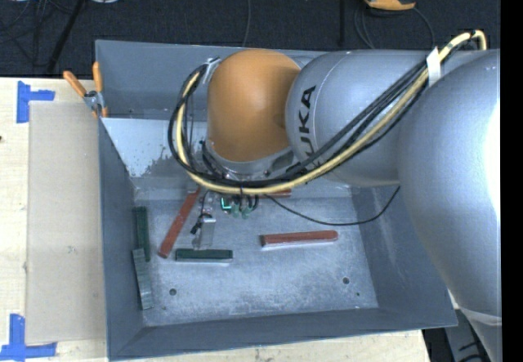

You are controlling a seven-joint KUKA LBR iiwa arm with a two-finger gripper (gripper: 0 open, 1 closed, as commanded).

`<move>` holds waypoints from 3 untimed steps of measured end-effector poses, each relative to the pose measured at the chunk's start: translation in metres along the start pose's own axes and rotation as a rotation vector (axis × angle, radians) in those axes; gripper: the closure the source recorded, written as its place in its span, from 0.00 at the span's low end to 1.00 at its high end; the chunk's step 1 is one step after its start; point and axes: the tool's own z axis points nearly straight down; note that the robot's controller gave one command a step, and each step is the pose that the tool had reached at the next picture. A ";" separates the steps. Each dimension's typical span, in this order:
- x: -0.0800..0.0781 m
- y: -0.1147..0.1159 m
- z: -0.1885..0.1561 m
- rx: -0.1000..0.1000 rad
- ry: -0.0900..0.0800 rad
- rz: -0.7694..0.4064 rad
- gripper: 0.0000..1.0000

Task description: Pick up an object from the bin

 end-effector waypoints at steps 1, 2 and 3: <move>0.001 0.003 -0.140 -0.003 -0.018 -0.099 0.00; -0.023 0.005 0.015 0.001 -0.001 0.062 0.00; -0.012 -0.004 0.096 -0.003 -0.010 0.106 0.00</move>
Offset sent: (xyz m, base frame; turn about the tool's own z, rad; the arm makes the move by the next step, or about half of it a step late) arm -0.0016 0.0023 0.1352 -0.0988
